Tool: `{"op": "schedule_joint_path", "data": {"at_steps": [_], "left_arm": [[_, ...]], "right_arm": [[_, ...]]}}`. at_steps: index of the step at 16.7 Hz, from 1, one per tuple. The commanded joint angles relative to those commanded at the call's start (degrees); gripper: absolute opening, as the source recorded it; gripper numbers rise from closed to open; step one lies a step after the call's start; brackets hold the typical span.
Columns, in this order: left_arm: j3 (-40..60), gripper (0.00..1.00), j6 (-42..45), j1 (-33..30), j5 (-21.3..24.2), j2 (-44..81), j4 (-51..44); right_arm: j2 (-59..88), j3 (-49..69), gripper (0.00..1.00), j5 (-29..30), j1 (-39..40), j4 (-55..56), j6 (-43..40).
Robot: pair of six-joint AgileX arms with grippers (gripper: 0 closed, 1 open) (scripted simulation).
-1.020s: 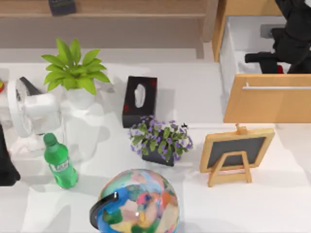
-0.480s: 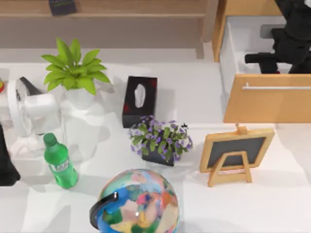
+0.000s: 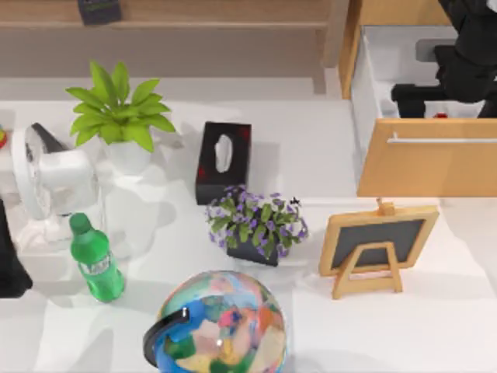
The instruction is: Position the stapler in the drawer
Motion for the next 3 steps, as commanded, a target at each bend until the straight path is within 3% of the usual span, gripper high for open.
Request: {"op": "schedule_joint_path", "data": {"at_steps": [3], "left_arm": [[0.0,1.0,0.0,0.0,0.0,0.0,0.0]], "right_arm": [[0.0,0.0,1.0,0.0,0.0,0.0,0.0]]}}
